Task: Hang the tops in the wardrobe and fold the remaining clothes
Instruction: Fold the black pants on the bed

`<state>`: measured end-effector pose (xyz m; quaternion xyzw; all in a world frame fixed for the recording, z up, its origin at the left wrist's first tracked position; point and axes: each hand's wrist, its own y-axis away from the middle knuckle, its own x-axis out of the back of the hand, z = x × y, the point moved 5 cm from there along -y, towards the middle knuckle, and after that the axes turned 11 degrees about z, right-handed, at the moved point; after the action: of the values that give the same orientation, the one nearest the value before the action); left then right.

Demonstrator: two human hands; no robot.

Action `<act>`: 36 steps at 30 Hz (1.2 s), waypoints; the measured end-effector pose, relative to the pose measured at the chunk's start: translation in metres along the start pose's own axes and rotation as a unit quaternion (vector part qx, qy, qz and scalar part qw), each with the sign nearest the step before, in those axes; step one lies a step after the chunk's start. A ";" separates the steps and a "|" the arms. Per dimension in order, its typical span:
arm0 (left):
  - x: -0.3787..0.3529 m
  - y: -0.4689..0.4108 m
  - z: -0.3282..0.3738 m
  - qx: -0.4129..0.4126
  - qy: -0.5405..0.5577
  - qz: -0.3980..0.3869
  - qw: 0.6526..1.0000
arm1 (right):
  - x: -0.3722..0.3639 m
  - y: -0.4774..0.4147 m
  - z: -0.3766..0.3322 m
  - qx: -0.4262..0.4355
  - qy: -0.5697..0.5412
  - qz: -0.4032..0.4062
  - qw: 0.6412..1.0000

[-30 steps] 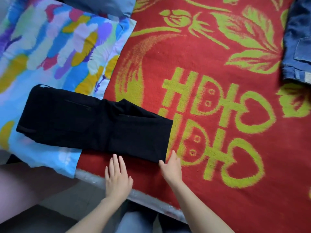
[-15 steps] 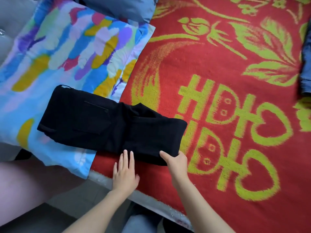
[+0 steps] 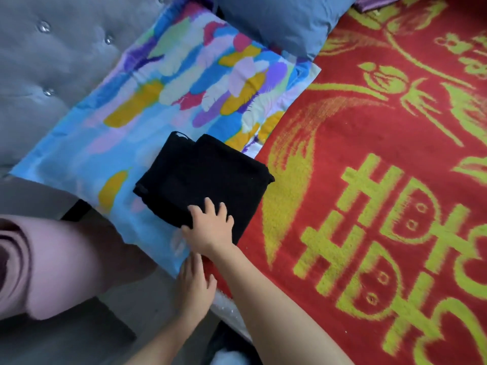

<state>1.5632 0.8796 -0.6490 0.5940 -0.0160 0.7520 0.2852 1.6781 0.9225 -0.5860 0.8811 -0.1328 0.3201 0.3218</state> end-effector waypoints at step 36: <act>0.056 -0.045 0.050 -0.462 -0.117 0.130 0.870 | -0.020 0.064 0.119 0.123 0.248 0.315 0.908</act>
<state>1.6202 0.9218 -0.5979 0.4704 -0.4717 0.6145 0.4226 1.6916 0.7970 -0.6379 0.7181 -0.2789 0.6270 0.1157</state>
